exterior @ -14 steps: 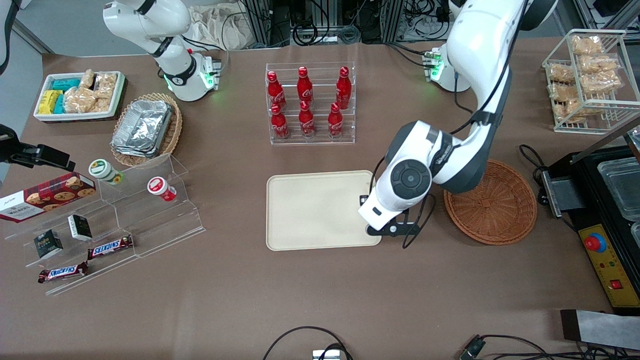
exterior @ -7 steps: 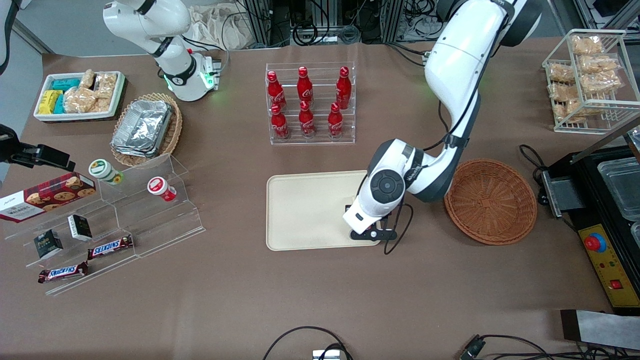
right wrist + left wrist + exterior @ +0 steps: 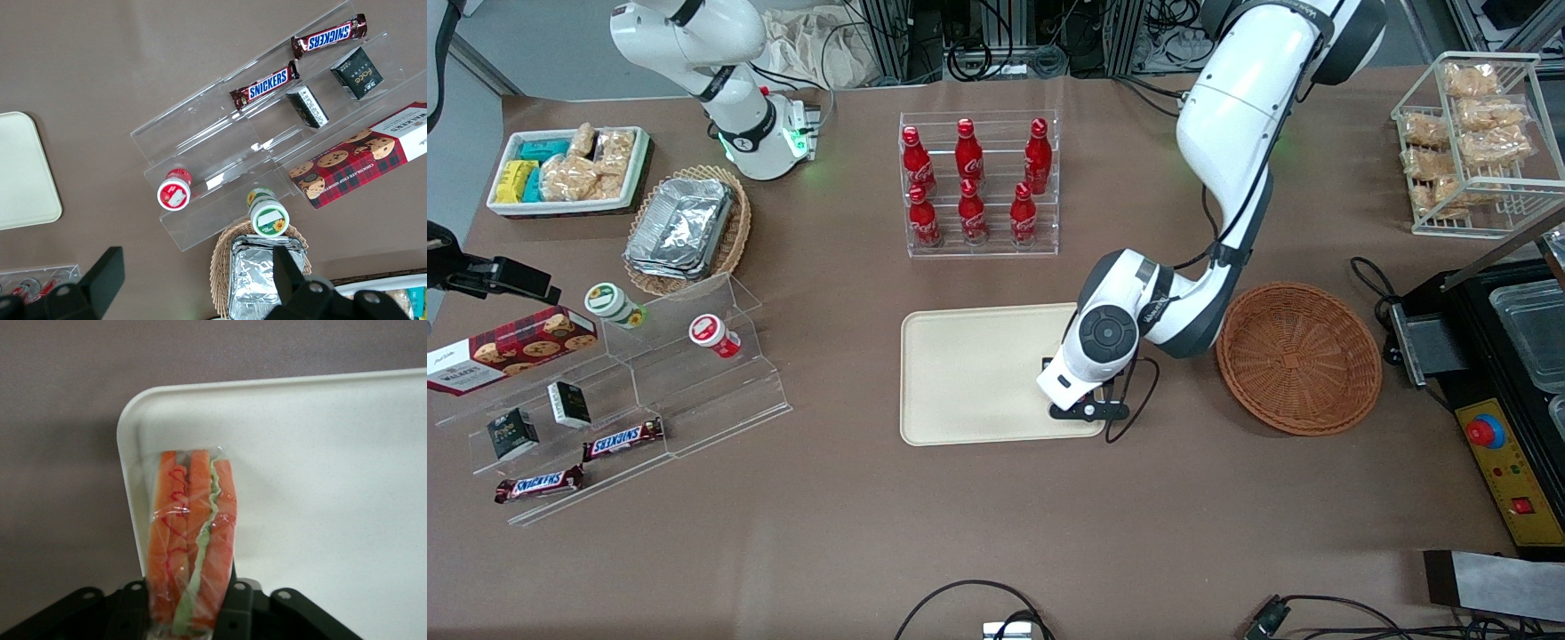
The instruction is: Place sandwich from basket to tray
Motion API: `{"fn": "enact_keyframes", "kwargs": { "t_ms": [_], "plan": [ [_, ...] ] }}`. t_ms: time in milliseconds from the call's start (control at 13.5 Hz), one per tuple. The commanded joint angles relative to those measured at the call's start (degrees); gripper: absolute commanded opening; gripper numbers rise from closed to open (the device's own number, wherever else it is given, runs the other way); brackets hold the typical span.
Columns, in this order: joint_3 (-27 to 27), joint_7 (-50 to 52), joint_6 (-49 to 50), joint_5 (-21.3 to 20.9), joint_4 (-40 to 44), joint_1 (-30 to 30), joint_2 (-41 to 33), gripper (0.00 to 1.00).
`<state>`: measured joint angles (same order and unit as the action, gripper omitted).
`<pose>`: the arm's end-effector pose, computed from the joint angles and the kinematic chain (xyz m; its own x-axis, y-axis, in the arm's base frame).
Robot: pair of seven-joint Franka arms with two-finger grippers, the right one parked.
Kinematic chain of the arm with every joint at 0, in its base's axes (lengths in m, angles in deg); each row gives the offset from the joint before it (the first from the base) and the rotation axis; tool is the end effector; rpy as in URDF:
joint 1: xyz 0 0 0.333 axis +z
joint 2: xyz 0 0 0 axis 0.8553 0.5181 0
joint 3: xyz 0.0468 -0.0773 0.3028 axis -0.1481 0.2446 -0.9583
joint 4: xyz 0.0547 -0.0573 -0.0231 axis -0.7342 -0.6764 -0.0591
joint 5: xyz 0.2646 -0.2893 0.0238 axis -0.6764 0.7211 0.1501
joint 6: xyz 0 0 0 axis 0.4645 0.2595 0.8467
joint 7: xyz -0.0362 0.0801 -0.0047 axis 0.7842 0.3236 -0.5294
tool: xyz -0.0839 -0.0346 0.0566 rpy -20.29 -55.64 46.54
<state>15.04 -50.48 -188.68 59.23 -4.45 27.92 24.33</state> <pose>0.5803 -0.3880 0.2316 0.9884 -0.0261 -0.1496 -0.0242 -0.9996 0.0148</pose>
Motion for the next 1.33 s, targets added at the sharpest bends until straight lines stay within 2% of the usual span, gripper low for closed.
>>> {"fn": "enact_keyframes", "kwargs": {
  "t_ms": [0,296,444,593,741,963,1259],
  "plan": [
    [-0.6,0.5,6.2,-0.7,-1.4,0.3,-5.8,1.00],
    [-0.8,-0.2,18.0,-0.9,-2.2,4.7,-14.5,1.00],
    [-0.8,-0.3,18.2,-1.9,-8.2,7.3,-22.0,1.00],
    [-0.8,-0.3,18.2,-6.4,-15.7,10.6,-31.0,1.00],
    [-0.8,-4.0,18.6,-6.9,-20.7,14.9,-38.3,1.00],
    [-0.7,-16.3,20.9,-6.4,-19.3,22.6,-41.1,1.00],
    [-0.8,-21.9,25.3,-6.8,-10.8,28.4,-38.1,1.00]
  ]
}}
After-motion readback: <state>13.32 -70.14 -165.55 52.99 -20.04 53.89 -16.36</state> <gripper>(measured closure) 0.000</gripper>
